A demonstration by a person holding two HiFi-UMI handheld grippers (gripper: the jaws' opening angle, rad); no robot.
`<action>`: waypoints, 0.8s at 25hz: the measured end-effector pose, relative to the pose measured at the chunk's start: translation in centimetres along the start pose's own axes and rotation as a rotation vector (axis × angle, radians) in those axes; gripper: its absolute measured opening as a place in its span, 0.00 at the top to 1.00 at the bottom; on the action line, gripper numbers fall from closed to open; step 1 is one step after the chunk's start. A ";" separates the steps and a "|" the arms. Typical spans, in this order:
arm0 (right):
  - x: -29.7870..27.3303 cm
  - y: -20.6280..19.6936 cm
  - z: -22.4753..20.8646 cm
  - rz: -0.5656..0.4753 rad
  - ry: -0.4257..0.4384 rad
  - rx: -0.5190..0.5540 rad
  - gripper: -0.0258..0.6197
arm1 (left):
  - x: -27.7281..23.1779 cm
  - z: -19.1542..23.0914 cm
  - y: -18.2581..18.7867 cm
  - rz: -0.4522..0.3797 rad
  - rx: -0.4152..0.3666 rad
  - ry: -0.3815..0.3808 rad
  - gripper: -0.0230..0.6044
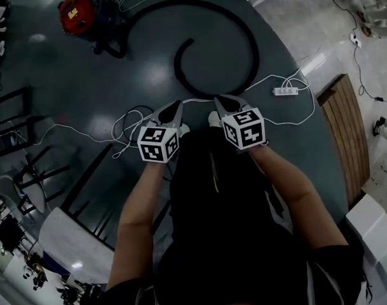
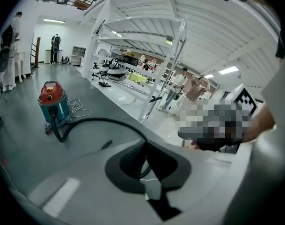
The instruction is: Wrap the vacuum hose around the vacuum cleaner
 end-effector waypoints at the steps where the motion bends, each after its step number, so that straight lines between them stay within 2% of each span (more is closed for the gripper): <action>1: -0.6 -0.3 -0.2 0.003 -0.007 -0.007 0.97 | -0.5 0.3 -0.4 0.010 -0.005 -0.008 0.95; 9: -5.0 -4.7 -1.8 0.049 -0.084 -0.071 0.97 | -4.5 2.8 -4.9 0.123 -0.007 -0.058 0.95; 20: -12.2 -12.4 -5.0 0.080 -0.134 -0.139 0.97 | -11.8 6.2 -13.2 0.216 -0.031 -0.118 0.95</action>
Point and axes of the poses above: the fingertips, and each gripper's own axes: x backward along the fingers, z to its left, y out of its top, the point moved 2 cm from there along x, backward along the fingers, and after that the axes turned 11 degrees about -z, right-handed, at the moved point
